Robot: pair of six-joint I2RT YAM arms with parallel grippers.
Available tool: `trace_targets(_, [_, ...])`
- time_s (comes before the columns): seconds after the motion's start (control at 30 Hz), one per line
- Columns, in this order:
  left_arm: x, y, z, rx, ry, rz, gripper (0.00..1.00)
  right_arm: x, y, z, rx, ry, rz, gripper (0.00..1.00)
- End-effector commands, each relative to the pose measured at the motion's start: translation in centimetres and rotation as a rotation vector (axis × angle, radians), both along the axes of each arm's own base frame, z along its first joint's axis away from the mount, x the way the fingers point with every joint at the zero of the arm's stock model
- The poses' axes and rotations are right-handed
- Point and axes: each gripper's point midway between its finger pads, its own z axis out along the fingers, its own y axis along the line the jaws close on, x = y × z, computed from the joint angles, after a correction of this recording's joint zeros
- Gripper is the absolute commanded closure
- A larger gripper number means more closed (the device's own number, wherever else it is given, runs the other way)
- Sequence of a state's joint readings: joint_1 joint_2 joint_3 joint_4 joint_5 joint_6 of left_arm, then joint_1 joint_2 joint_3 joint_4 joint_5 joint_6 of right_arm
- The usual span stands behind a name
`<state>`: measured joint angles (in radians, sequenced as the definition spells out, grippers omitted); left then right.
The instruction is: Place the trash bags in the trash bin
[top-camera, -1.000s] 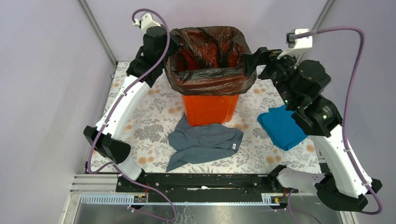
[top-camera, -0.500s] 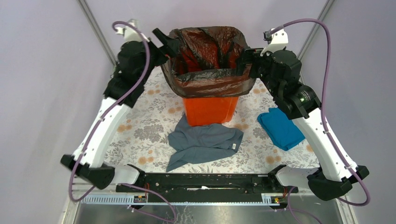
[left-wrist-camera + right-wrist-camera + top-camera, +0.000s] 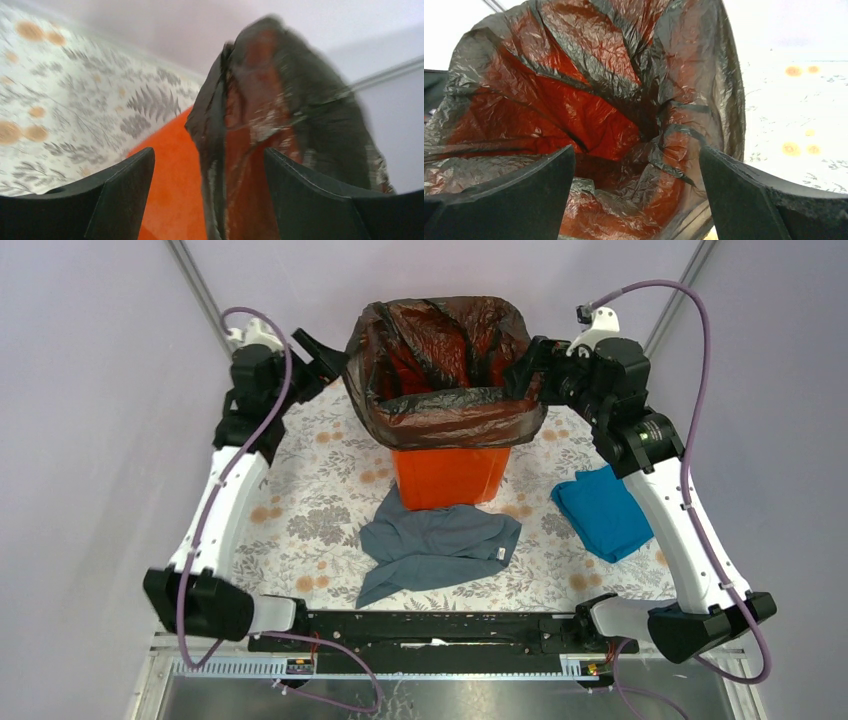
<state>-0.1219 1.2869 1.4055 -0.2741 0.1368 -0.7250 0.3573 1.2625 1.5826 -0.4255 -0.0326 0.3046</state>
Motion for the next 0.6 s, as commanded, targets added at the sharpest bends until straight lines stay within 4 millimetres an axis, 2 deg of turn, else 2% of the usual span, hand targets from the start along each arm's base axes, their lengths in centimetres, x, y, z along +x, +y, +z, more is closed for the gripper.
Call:
trace_targets(0.0, [1.0, -3.9, -1.2, -0.134, -0.002, -0.195, 0.24, -0.1, 2.1, -0.6, 0.079, 0.027, 0.082, 0.02])
trace_targets(0.03, [1.3, -3.9, -2.1, -0.139, 0.015, -0.188, 0.30, 0.1, 2.2, -1.1, 0.087, 0.038, 0.083, 0.05])
trace_targets(0.13, [2.0, -4.3, -4.5, -0.185, 0.049, -0.193, 0.39, 0.8, 2.7, -3.0, 0.105, 0.072, 0.083, 0.17])
trace_targets(0.2, [2.3, -5.6, -4.7, -0.223, 0.031, -0.242, 0.45, 1.5, 3.0, -4.5, 0.103, 0.100, 0.079, 0.24])
trace_targets(0.27, [2.8, -7.1, -5.5, -0.227, 0.046, -0.282, 0.47, 2.2, 3.3, -5.4, 0.116, 0.110, 0.075, 0.28])
trace_targets(0.37, [4.0, -8.6, -7.0, -0.233, 0.083, -0.300, 0.48, 3.5, 4.0, -5.7, 0.171, 0.086, 0.065, 0.34])
trace_targets(0.5, [6.3, -8.7, -7.7, -0.257, 0.077, -0.258, 0.48, 6.2, 4.5, -6.5, 0.239, 0.064, 0.017, 0.36])
trace_targets(0.57, [7.8, -8.9, -7.5, -0.259, 0.069, -0.253, 0.48, 7.9, 4.7, -6.1, 0.265, 0.032, -0.006, 0.36])
